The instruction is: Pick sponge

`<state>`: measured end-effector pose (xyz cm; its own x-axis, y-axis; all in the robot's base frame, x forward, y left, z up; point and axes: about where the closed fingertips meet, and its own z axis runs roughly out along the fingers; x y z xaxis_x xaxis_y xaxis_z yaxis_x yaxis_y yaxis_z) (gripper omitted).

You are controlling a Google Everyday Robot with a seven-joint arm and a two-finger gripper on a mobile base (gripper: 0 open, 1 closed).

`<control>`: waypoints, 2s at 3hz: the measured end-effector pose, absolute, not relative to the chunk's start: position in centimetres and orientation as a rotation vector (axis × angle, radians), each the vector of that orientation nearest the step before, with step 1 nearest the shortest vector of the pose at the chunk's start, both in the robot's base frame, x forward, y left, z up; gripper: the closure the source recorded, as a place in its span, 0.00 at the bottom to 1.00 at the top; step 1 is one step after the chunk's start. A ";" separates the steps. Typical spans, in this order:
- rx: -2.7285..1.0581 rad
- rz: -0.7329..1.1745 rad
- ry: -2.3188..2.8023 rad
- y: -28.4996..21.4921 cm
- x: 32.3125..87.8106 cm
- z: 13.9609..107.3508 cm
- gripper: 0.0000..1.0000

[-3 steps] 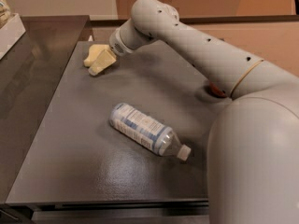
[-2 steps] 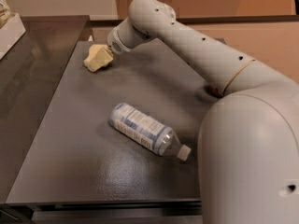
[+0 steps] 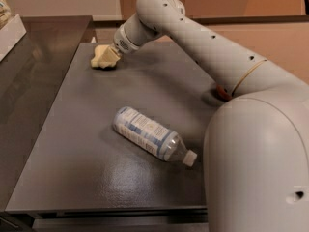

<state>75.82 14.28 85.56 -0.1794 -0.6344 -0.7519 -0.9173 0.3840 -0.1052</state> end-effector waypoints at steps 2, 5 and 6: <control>-1.349 0.467 1.871 11.0 72.9 92.0 1.00; -1.424 0.455 1.758 7.1 68.5 100.3 1.00; -1.426 0.457 1.758 7.1 68.5 100.3 1.00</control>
Offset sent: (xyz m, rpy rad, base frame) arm -0.0492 -0.0613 0.1224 0.0021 -0.0821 0.0206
